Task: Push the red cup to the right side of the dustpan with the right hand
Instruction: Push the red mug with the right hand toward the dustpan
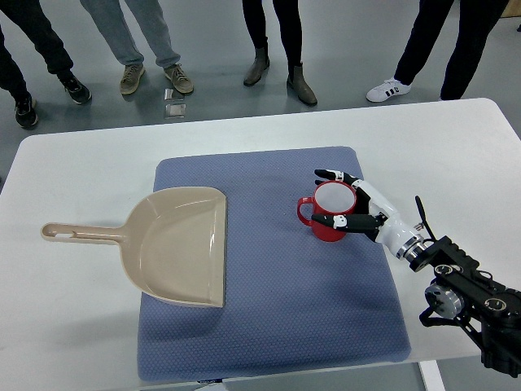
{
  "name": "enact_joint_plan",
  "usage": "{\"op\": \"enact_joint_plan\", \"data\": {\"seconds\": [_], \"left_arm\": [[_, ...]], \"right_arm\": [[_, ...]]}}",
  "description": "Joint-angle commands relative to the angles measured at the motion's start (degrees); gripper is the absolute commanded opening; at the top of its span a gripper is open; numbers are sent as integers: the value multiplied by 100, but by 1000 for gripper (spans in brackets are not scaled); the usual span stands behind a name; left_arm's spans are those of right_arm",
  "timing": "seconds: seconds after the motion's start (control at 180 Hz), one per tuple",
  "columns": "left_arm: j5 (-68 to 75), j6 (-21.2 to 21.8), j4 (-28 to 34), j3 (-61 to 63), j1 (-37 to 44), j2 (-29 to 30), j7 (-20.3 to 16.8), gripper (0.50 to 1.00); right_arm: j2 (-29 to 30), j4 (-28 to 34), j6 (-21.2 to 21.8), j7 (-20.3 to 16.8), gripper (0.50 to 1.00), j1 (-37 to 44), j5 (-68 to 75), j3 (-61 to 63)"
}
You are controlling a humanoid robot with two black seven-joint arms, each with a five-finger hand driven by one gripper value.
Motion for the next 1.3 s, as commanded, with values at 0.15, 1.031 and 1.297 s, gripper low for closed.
{"op": "enact_joint_plan", "data": {"seconds": [0.15,1.031,1.297], "left_arm": [[0,1,8,0,0,0,0,1000],[0,1,-1,0,0,0,0,1000],[0,1,-1,0,0,0,0,1000]], "right_arm": [[136,0,0,-10,928,-8,-6,-8],[593,9,18,-27,928,-34,-32,-52],[760,9,18,-27,928,-25,-76,-158]]}}
